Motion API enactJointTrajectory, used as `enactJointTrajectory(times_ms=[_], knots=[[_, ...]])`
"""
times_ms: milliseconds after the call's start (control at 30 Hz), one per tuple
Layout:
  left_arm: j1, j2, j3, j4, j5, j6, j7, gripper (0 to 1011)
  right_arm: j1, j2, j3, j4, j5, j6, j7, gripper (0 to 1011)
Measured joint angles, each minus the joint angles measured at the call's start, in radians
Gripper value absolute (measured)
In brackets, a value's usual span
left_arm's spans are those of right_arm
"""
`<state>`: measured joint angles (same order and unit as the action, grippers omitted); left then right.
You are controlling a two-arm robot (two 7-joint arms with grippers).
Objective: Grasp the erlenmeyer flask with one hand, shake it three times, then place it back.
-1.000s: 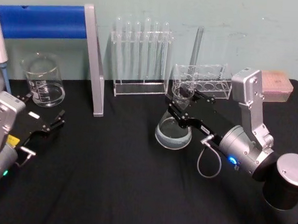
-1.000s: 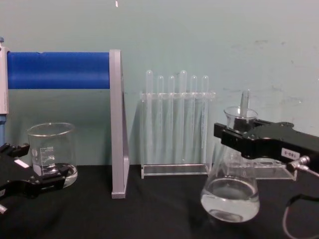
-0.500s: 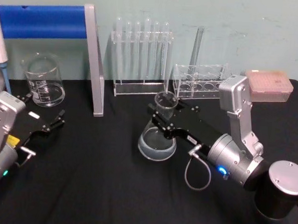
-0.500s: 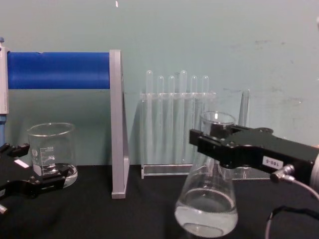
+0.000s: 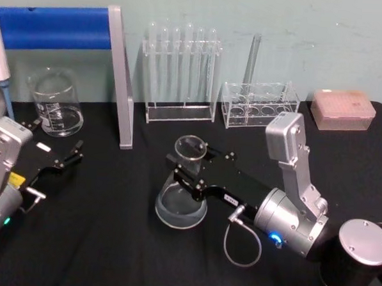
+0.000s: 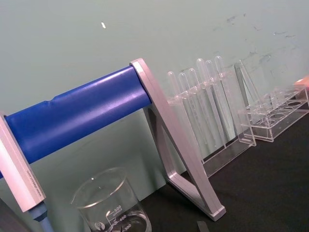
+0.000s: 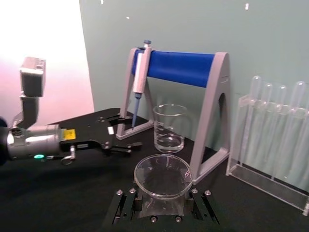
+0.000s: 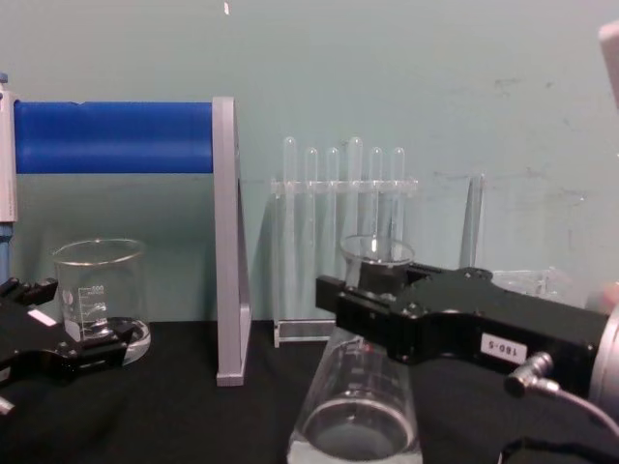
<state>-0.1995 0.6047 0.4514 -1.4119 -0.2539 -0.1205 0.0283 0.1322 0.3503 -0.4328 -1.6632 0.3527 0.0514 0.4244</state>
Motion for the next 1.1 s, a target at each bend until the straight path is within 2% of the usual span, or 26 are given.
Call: enactJointTrajectory(times_ms=[267,467,667,1100], knots=[[0.0,0.0,0.0,0.0,0.0,0.0,0.0,1001,-0.004,0.011,-0.016,-0.009,0.007,-0.001,0.004,449],[0.0,0.0,0.0,0.0,0.0,0.0,0.0,1001,0.01,0.008,-0.011,0.009,0.006,-0.008,-0.014,449],[0.0,0.0,0.0,0.0,0.0,0.0,0.0,1001,0.032,0.0,0.013,0.041,-0.004,-0.021,-0.042,449],[0.0,0.0,0.0,0.0,0.0,0.0,0.0,1001,0.092,-0.022,0.099,0.139,-0.036,-0.047,-0.109,449]])
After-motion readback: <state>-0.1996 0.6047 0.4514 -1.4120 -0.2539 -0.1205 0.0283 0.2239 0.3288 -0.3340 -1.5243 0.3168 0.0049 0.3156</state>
